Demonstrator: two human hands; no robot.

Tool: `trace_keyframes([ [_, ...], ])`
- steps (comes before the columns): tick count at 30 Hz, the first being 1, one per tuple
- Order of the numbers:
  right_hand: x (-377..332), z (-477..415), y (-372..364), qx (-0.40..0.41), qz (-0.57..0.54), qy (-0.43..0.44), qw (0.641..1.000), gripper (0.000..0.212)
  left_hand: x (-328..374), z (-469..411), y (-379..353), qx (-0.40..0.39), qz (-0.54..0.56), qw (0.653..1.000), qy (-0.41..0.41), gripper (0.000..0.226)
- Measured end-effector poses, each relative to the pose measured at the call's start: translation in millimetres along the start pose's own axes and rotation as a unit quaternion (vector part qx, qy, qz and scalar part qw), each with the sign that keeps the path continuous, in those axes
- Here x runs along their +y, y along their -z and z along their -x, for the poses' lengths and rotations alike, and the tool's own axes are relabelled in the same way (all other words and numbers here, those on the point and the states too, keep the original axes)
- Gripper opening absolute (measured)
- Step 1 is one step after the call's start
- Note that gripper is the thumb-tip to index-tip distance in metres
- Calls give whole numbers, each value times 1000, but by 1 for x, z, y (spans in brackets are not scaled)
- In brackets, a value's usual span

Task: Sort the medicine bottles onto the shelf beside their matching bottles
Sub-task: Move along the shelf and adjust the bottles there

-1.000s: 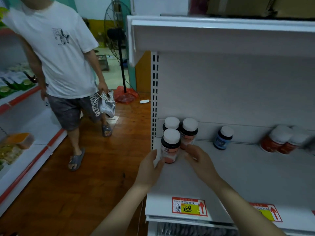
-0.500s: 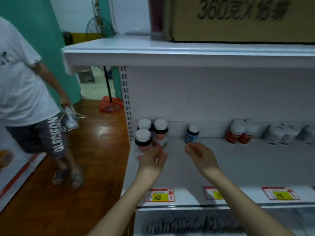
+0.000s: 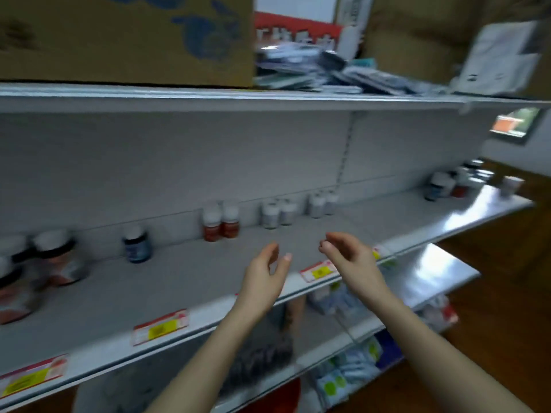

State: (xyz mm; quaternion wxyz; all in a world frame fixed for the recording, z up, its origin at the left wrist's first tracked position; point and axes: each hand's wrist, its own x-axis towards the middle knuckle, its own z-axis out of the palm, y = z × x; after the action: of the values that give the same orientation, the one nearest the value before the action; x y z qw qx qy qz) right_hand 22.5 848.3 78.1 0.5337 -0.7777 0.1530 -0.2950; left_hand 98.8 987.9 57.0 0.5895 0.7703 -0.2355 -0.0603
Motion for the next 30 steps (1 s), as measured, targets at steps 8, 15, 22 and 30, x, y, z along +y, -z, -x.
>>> trace_keyframes([
  [8, 39, -21, 152, 122, 34, -11, 992, 25, 50, -43, -156, -93, 8, 994, -60, 42],
  [15, 97, -84, 270, 179, 78, -32, 980, 29, 71, -113, -302, -173, 41, 982, -66, 47],
  [22, 147, -151, 371, 219, 94, -66, 969, 30, 98, -185, -426, -217, 36, 974, -57, 46],
  [30, 229, -219, 470, 214, 88, -98, 968, 31, 106, -236, -554, -230, 0, 972, -43, 46],
])
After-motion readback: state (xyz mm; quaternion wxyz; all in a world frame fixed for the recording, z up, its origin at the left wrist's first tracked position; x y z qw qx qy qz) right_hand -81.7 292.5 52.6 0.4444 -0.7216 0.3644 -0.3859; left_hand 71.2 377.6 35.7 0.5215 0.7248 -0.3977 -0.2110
